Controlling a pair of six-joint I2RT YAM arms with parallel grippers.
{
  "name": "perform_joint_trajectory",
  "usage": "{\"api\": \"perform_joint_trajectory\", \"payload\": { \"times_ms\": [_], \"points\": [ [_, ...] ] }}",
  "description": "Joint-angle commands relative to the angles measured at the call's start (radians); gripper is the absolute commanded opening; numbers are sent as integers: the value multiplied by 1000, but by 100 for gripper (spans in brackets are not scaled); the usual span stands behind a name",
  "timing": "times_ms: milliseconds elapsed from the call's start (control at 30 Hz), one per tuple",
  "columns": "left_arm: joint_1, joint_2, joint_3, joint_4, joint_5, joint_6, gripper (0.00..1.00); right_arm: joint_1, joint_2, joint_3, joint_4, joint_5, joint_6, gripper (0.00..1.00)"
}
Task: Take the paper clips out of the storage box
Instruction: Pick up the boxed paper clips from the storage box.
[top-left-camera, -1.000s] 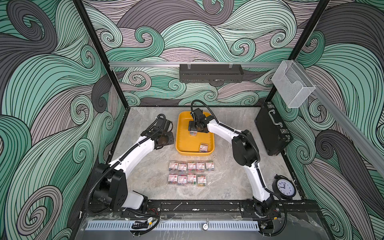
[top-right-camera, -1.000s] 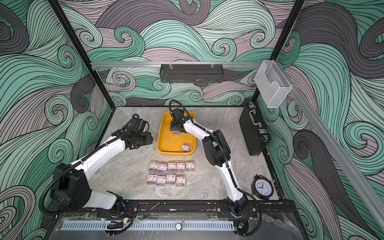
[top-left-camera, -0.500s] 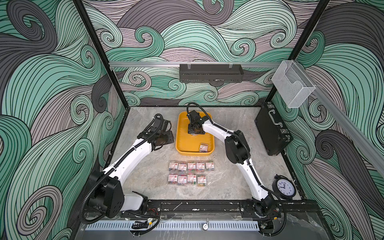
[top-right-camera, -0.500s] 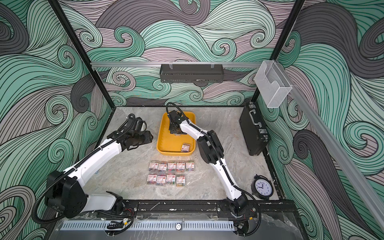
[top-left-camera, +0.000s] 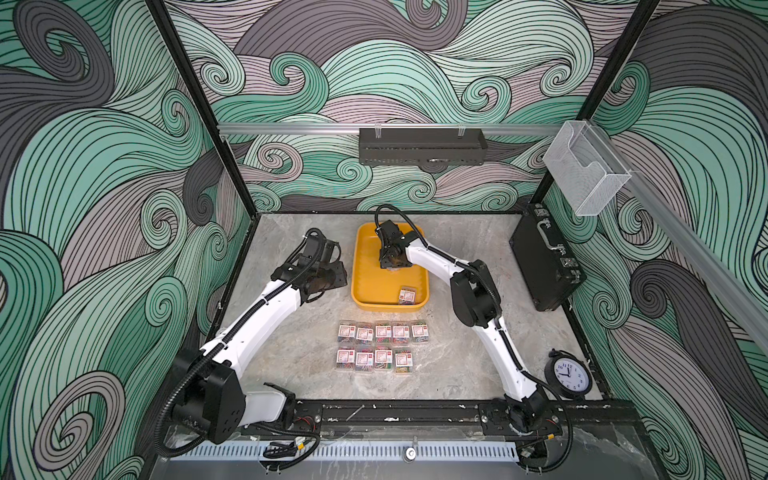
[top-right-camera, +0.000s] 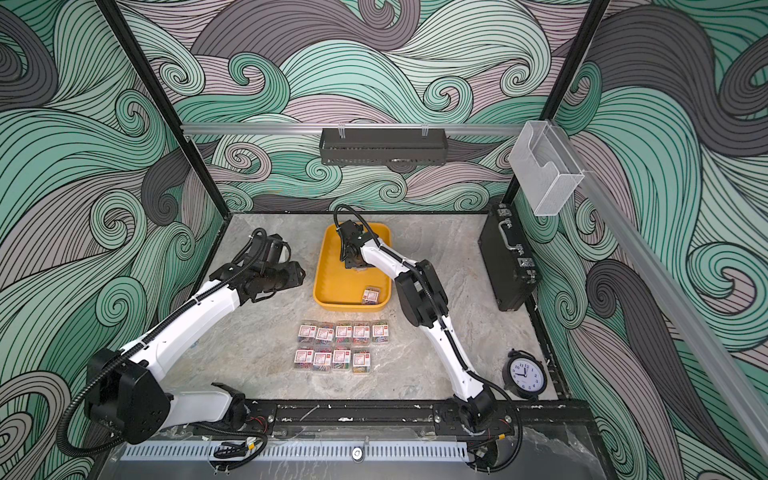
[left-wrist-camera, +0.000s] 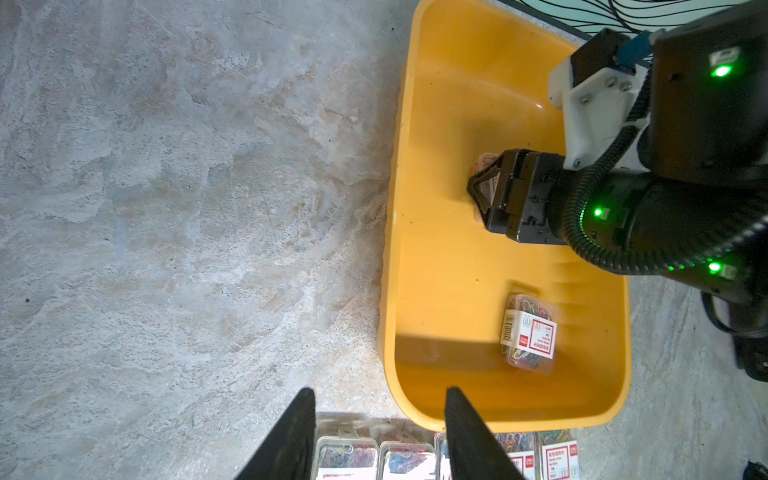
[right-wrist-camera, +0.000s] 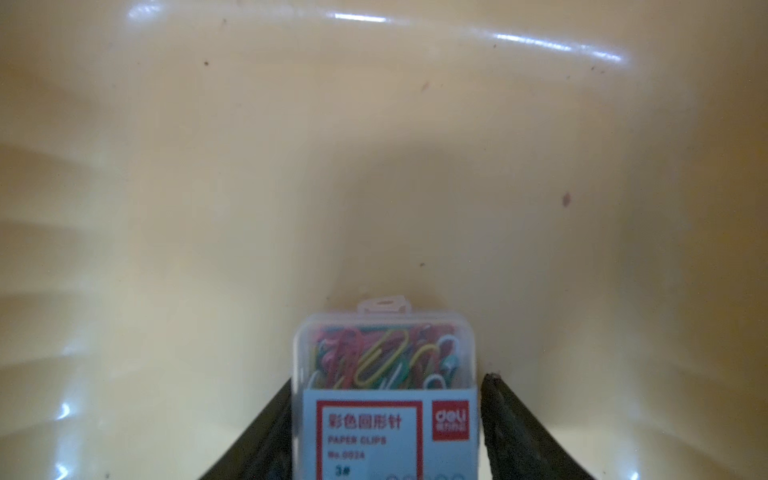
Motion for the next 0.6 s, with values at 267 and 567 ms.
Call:
{"api": "perform_joint_trajectory", "payload": {
  "times_ms": [267,567],
  "points": [
    [2,9,11,-14,41,-9,50,-2,-110,-37,-33,4,-65,54],
    [2,20,17,-2,53,-15,50,26,-435,-323,39,15,-75,53]
  ]
}}
